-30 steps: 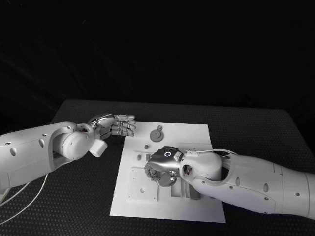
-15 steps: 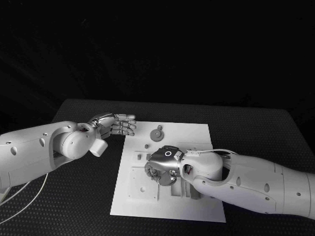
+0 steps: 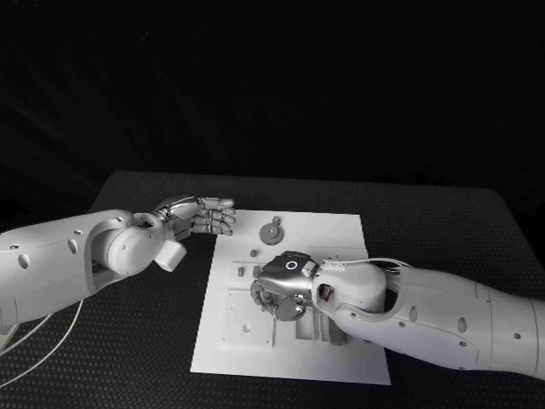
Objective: Assemble the parts on the task board
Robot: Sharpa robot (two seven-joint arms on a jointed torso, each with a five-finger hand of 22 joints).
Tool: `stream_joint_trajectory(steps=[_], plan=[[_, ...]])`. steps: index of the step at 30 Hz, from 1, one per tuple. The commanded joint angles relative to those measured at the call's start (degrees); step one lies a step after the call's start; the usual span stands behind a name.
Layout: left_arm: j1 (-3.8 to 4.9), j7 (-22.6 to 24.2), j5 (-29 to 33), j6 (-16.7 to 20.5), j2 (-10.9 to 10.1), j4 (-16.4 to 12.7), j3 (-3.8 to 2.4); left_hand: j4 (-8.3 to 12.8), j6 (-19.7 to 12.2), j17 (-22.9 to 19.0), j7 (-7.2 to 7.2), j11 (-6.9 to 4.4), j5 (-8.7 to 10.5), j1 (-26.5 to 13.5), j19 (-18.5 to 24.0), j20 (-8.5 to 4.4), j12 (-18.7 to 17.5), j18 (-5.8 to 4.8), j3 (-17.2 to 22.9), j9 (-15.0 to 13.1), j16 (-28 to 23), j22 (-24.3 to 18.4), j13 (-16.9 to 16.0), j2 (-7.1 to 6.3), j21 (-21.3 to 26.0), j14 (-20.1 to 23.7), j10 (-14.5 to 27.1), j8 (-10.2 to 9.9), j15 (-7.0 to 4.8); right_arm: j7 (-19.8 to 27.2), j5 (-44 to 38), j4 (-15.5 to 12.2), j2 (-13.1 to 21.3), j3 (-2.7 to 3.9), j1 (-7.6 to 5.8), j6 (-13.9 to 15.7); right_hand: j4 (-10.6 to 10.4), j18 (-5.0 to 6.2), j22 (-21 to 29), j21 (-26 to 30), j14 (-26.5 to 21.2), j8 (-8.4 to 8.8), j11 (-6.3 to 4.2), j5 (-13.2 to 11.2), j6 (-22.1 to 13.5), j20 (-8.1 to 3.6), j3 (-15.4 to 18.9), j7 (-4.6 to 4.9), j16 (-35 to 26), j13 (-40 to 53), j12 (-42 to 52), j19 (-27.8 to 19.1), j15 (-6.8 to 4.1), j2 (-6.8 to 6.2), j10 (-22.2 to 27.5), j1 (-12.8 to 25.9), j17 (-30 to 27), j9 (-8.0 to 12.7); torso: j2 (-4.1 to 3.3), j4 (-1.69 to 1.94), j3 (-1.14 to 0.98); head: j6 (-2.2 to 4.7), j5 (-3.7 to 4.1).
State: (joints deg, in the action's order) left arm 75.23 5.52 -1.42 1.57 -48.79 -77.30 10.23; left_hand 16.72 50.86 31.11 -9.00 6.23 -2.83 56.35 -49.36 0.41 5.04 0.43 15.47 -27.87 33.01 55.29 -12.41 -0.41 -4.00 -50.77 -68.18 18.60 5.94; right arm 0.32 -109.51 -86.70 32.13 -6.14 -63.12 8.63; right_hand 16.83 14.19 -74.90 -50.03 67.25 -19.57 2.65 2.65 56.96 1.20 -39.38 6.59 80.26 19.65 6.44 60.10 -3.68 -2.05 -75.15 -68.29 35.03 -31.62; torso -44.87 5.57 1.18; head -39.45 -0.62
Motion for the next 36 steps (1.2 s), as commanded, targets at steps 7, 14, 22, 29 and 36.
stream_joint_trajectory(steps=[7, 14, 22, 29, 36], plan=[[0.1, 0.27, -0.17, -1.1, 0.06, -0.09, -0.03, -0.18, 0.28, 0.07, -0.24, 0.3, 0.02, 0.4, -0.08, -0.05, -0.39, 0.34, 0.05, 0.1, -0.29, -0.1, -0.07, -0.19, 0.02, -0.36, -0.05, -0.23, 0.09, 0.24, -0.33, 0.0, -0.14, -0.01, 0.03, -1.51, 0.05, 0.8, -0.83, -0.28, 0.14, -0.13, -0.17, 0.15, 0.31, -0.4, -0.36, 0.08, -0.29, 0.14, -0.17, 0.12, -0.2, 0.18, -0.36, -0.22, -0.05, -2.49, 0.01, 0.0, -0.01, -0.07, 0.03], [0.1, 0.27, -0.17, -1.33, 0.09, -0.06, -0.03, -0.19, 0.27, 0.08, -0.25, 0.31, 0.02, 0.34, -0.07, -0.04, -0.4, 0.33, 0.02, 0.11, -0.31, -0.11, -0.07, -0.22, 0.02, -0.36, -0.04, -0.25, 0.1, 0.61, -0.22, 0.05, -0.22, -0.01, 0.03, -1.67, 0.05, 0.8, -0.82, -0.26, 0.15, -0.11, -0.17, 0.15, 0.3, -0.4, -0.38, 0.08, -0.32, 0.17, -0.19, 0.13, -0.19, 0.19, -0.36, -0.2, -0.05, -2.51, 0.01, 0.0, 0.0, -0.15, 0.03], [0.1, 0.21, -0.16, -1.34, 0.12, -0.01, -0.03, -0.19, 0.27, 0.09, -0.25, 0.31, 0.02, 0.33, -0.05, -0.04, -0.42, 0.33, 0.02, 0.12, -0.33, -0.13, -0.07, -0.23, 0.02, -0.35, -0.03, -0.26, 0.1, 0.62, -0.04, 0.01, -0.19, -0.01, 0.03, -1.68, 0.05, 0.81, -0.81, -0.25, 0.16, -0.1, -0.17, 0.15, 0.29, -0.4, -0.4, 0.09, -0.34, 0.2, -0.21, 0.14, -0.19, 0.2, -0.35, -0.17, -0.05, -2.53, 0.02, 0.02, 0.0, -0.28, 0.05], [0.1, 0.22, -0.17, -1.43, 0.14, 0.02, -0.03, -0.18, 0.27, 0.1, -0.26, 0.32, 0.02, 0.33, -0.03, -0.03, -0.43, 0.33, 0.02, 0.12, -0.36, -0.14, -0.07, -0.22, 0.02, -0.34, -0.02, -0.27, 0.11, 0.64, -0.12, 0.01, -0.17, -0.01, 0.03, -1.68, 0.05, 0.8, -0.81, -0.23, 0.17, -0.09, -0.17, 0.15, 0.29, -0.41, -0.41, 0.09, -0.37, 0.24, -0.23, 0.15, -0.19, 0.2, -0.35, -0.16, -0.05, -2.56, 0.02, 0.03, 0.0, -0.32, 0.1], [0.1, 0.23, -0.18, -1.46, 0.15, 0.01, -0.03, -0.17, 0.27, 0.11, -0.26, 0.32, 0.02, 0.35, -0.02, -0.03, -0.44, 0.33, 0.04, 0.13, -0.38, -0.16, -0.07, -0.21, 0.03, -0.34, -0.01, -0.28, 0.11, 0.72, 0.15, -0.01, -0.2, -0.01, 0.04, -1.76, 0.05, 0.81, -0.8, -0.22, 0.18, -0.08, -0.17, 0.15, 0.29, -0.41, -0.43, 0.09, -0.4, 0.28, -0.25, 0.15, -0.19, 0.21, -0.35, -0.14, -0.06, -2.58, 0.01, 0.03, 0.0, -0.39, 0.11]])
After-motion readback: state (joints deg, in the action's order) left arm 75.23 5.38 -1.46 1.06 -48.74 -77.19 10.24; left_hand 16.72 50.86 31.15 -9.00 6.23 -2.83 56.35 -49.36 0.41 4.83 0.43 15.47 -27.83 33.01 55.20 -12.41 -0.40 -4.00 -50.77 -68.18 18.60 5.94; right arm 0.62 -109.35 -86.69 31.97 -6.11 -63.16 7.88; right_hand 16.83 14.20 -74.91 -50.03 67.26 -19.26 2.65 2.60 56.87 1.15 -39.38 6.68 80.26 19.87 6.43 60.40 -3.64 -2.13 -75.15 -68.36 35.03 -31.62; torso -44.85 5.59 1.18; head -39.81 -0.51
